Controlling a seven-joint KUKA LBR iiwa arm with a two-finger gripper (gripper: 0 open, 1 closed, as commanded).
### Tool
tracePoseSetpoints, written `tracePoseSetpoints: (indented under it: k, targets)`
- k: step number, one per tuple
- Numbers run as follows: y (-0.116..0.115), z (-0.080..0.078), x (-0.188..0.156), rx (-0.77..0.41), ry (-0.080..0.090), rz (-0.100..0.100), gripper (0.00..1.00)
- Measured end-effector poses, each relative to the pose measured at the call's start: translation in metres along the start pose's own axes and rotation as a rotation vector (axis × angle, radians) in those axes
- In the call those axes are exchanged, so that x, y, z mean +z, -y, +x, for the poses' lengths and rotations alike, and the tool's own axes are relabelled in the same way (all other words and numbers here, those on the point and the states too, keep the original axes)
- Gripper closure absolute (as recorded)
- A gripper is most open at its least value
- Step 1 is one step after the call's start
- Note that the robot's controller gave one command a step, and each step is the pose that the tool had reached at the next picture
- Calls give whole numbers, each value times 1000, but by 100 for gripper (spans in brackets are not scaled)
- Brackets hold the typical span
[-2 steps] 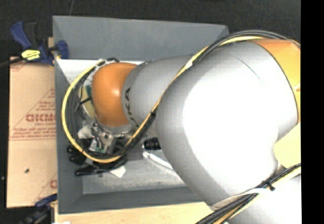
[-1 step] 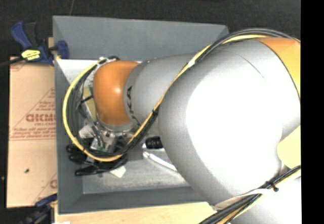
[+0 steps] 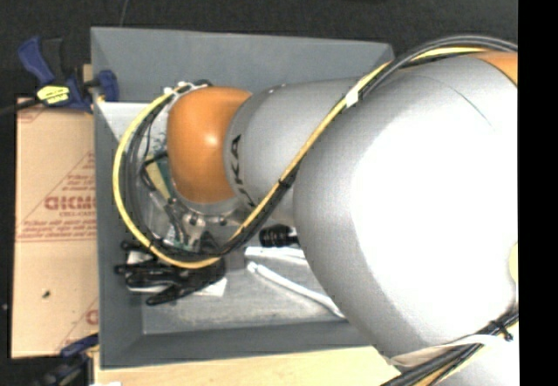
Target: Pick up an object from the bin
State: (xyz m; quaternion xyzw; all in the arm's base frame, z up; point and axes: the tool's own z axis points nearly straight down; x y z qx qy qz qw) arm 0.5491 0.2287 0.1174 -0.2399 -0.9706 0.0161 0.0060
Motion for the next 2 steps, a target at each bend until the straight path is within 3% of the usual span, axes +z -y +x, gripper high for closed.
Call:
tracePoseSetpoints:
  k: [2]
  targets:
    - [3,-1,-71,-5,2,-2,100]
